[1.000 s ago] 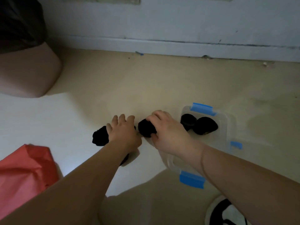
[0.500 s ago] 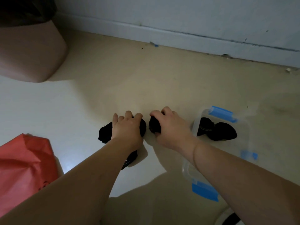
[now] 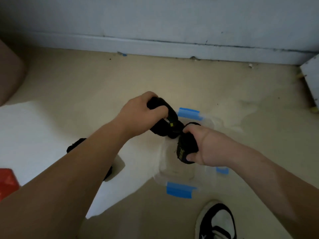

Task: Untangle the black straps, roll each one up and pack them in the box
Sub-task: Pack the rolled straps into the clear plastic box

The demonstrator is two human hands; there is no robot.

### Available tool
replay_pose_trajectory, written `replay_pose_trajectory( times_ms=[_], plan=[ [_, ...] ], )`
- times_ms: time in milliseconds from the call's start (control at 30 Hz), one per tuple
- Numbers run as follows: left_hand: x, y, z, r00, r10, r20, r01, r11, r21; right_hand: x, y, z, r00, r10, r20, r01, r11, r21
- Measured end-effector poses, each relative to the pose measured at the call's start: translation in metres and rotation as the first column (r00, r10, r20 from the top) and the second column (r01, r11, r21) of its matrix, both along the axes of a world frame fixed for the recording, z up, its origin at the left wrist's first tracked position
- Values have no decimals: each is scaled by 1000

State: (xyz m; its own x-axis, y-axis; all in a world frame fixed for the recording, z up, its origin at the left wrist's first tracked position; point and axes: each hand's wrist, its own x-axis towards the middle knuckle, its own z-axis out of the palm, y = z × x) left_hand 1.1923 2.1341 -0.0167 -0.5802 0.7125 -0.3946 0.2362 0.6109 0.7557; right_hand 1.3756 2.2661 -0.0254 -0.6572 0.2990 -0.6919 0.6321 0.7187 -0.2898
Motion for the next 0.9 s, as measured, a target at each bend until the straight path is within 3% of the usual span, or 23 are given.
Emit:
replay_pose_trajectory(
  times_ms=[100, 200, 333, 433, 500, 667, 733, 900],
  plan=[
    [21, 24, 5, 938, -325, 123, 343, 923, -173, 16, 4, -35, 977, 206, 57, -212, 962, 170],
    [47, 36, -11, 804, -594, -1, 556, 754, -351, 33, 9, -57, 952, 306, -2, -295, 919, 263],
    [73, 40, -38, 691, -659, -297, 534, 742, -406, 52, 8, -87, 923, 352, -154, -265, 874, 407],
    [75, 47, -50, 610, -704, -365, 553, 707, -440, 57, 8, -98, 927, 309, -214, -198, 886, 420],
    [74, 52, -50, 583, -748, -318, 575, 656, -489, 57, 6, -98, 913, 307, -269, -161, 877, 453],
    [75, 68, -37, 525, -850, -34, 676, 441, -590, 57, 3, -99, 923, 249, -293, -100, 891, 442],
    [84, 67, -41, 498, -861, -103, 643, 446, -622, 59, 4, -102, 914, 229, -334, -59, 891, 451],
    [98, 45, -70, 492, -740, -458, 431, 664, -610, 55, 0, -108, 879, 226, -419, 9, 872, 489]
  ],
)
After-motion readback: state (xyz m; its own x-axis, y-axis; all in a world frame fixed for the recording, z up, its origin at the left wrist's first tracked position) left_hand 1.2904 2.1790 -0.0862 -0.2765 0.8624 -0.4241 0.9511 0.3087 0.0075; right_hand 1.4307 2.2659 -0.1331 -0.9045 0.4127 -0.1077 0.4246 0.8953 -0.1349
